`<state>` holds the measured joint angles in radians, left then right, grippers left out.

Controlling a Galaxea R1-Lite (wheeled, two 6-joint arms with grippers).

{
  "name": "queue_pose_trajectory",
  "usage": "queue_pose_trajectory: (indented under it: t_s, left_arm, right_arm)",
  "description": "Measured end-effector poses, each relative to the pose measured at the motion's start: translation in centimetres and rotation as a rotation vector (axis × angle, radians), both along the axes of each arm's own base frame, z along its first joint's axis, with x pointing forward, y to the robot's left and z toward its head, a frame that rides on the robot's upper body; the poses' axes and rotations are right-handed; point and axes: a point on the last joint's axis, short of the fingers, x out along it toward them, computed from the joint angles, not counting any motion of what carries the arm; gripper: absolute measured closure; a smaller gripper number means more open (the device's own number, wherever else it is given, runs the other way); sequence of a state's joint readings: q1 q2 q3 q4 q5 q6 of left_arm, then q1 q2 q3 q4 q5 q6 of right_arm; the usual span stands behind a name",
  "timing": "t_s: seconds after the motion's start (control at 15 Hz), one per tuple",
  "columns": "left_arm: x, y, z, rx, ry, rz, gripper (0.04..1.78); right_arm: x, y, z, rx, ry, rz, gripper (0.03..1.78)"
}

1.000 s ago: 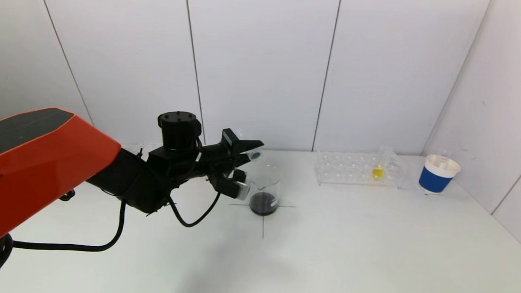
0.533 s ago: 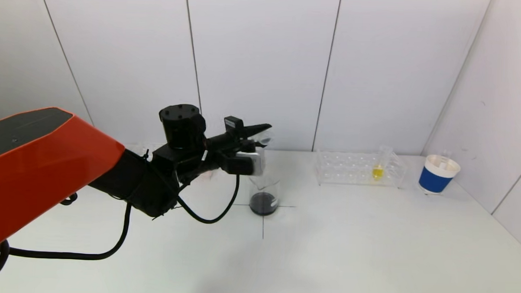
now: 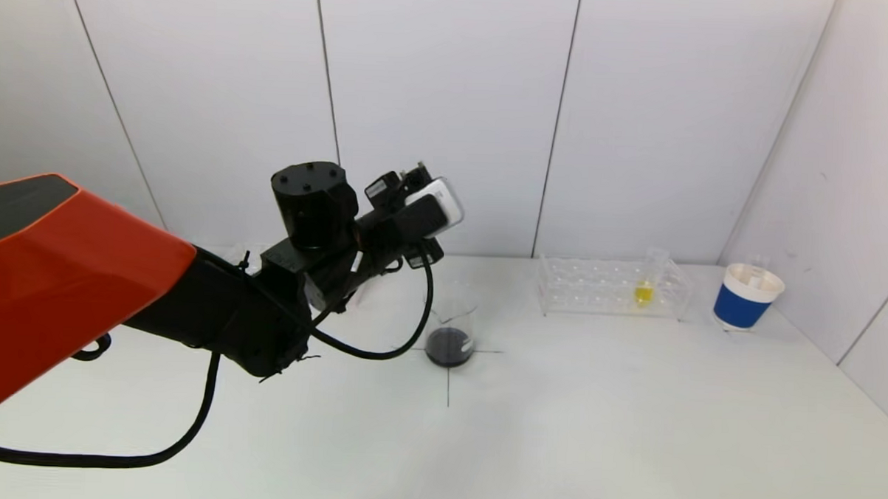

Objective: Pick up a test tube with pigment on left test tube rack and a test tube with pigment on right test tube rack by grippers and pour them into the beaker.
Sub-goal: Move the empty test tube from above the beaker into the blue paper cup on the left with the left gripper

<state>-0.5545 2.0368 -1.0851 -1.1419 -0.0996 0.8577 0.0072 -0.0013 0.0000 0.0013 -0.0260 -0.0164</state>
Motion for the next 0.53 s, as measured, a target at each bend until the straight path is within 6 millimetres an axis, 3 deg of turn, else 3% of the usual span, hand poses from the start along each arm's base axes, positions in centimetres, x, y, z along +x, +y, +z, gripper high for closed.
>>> queue_pose_trajectory:
  t_s: [0.53]
  left_arm:
    - [-0.4, -0.7, 3.1, -0.362, 0.127, 0.321, 1.37]
  right_arm:
    - [0.0, 0.0, 0.0, 0.0, 0.0, 0.0, 0.04]
